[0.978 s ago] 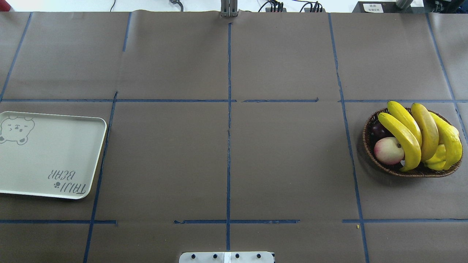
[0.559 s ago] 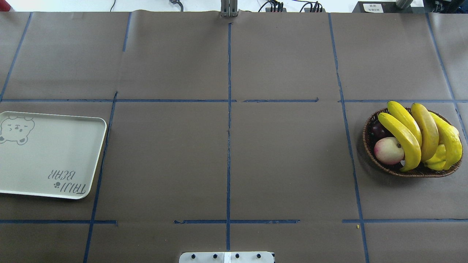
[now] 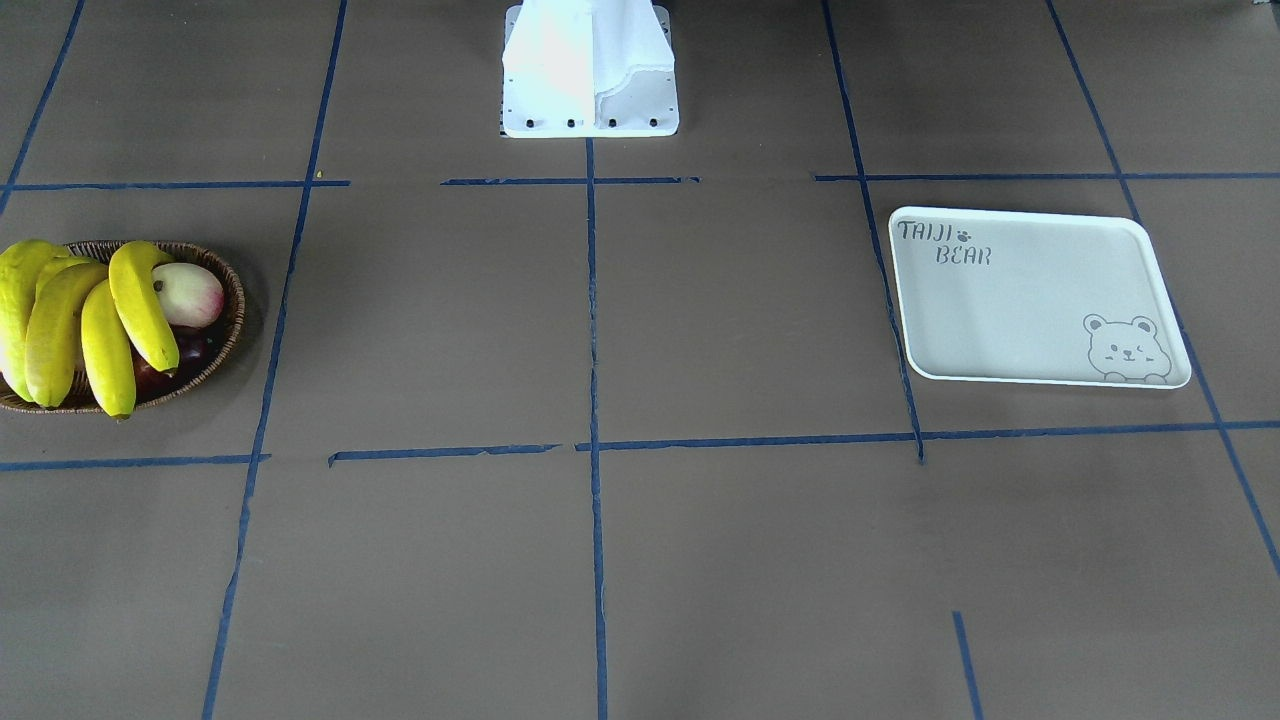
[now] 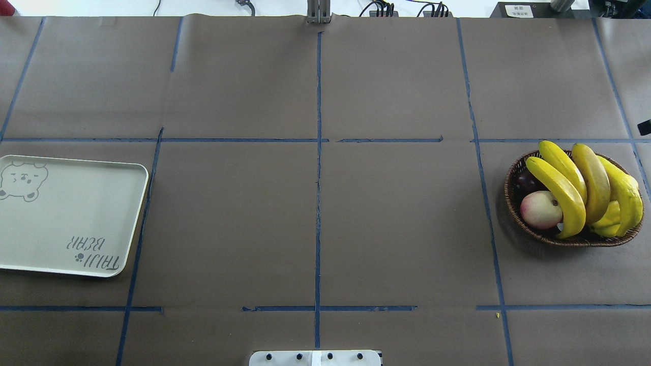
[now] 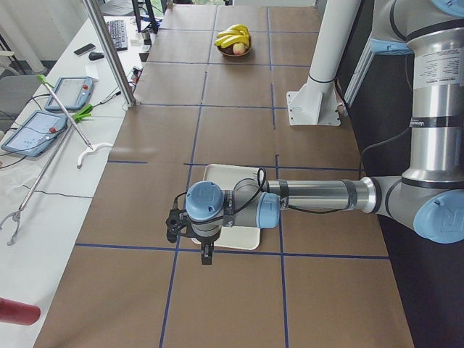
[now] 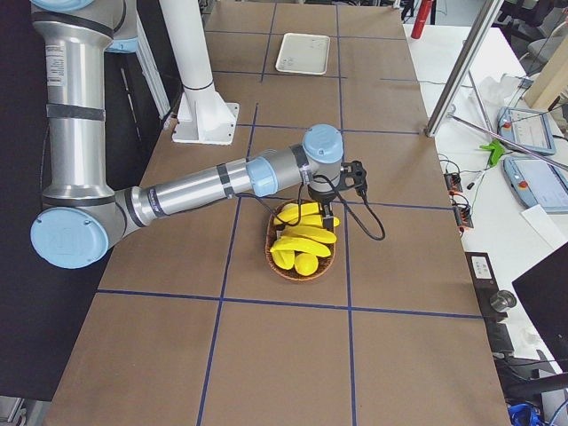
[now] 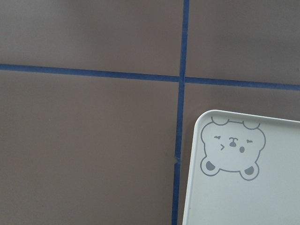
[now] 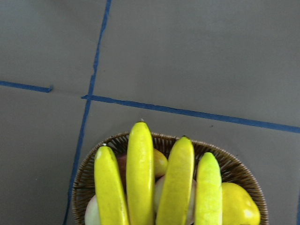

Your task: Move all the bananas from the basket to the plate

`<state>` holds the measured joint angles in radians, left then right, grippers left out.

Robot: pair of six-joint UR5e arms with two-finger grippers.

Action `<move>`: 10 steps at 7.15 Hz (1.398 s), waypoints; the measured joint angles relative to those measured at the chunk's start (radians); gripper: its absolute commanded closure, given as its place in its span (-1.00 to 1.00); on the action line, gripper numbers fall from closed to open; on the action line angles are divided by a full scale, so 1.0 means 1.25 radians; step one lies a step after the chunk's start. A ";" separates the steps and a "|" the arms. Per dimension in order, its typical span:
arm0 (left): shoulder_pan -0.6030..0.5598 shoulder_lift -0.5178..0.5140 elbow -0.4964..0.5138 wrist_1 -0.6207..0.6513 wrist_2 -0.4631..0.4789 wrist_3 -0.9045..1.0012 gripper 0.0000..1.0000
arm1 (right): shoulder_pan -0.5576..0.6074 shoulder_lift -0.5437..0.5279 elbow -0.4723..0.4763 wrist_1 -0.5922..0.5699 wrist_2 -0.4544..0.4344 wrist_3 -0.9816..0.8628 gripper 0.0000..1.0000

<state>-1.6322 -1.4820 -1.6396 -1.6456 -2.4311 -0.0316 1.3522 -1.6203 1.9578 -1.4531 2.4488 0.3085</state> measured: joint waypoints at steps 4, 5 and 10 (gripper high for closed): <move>0.001 0.001 0.002 -0.006 -0.015 0.000 -1.00 | -0.183 -0.078 0.015 0.176 -0.095 0.099 -0.87; 0.001 0.001 0.002 -0.006 -0.017 0.000 -1.00 | -0.210 -0.082 0.014 0.180 -0.104 0.101 -0.87; 0.001 0.000 0.008 -0.006 -0.031 0.002 -1.00 | -0.312 -0.092 -0.006 0.181 -0.173 0.102 -0.61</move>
<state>-1.6306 -1.4814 -1.6294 -1.6536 -2.4695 -0.0297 0.9622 -1.7349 1.9504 -1.2275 2.2330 0.4357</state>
